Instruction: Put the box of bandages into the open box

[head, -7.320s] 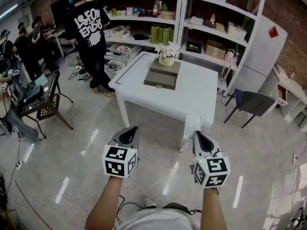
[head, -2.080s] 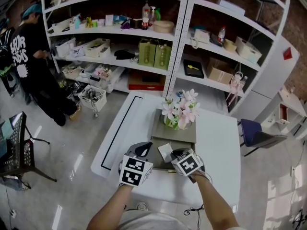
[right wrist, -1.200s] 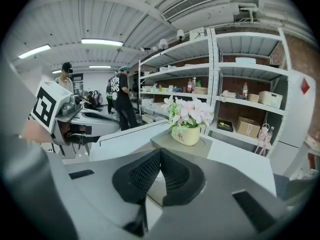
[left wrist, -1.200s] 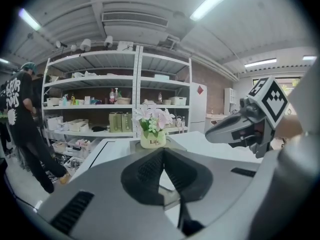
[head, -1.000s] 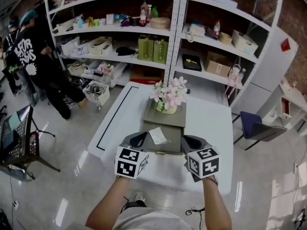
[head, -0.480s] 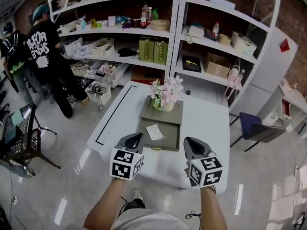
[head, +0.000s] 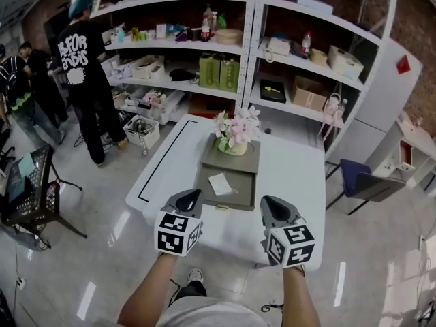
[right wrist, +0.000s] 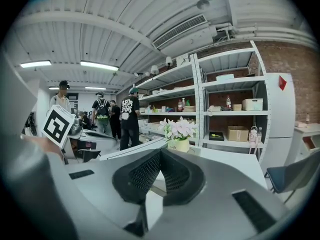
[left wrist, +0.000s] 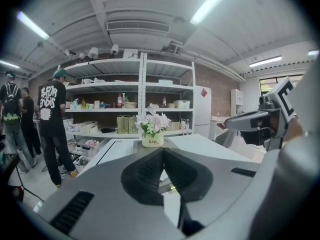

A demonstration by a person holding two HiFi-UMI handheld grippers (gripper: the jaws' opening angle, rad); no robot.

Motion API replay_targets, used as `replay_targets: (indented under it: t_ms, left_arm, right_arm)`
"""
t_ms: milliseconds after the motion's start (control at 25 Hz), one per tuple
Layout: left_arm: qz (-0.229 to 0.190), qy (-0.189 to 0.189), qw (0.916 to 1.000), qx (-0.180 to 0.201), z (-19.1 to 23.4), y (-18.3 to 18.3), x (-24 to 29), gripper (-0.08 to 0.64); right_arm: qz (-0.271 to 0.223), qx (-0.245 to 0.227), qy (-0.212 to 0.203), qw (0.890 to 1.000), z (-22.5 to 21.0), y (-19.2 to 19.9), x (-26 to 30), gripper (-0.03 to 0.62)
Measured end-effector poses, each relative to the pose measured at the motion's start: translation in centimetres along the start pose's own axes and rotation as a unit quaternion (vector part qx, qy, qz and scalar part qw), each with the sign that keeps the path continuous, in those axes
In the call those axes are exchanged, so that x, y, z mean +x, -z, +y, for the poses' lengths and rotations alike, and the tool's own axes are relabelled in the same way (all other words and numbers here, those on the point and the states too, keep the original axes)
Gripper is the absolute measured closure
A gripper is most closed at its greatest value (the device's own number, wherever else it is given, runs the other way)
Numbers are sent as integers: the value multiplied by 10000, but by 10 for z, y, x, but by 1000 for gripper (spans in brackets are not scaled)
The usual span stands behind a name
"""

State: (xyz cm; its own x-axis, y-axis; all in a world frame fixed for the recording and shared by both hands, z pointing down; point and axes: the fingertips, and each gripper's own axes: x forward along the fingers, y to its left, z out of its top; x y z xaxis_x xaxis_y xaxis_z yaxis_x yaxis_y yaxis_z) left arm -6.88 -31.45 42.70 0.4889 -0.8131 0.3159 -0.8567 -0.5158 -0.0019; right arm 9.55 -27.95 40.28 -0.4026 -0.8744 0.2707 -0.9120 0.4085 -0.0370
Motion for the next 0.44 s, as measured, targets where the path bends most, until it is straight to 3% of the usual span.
replay_targets:
  t_ms: [440]
  left_arm:
    - [11, 105, 9999, 21, -11, 2, 3, 555]
  right_arm:
    - [-4, -45, 17, 10000, -2, 2, -4, 588]
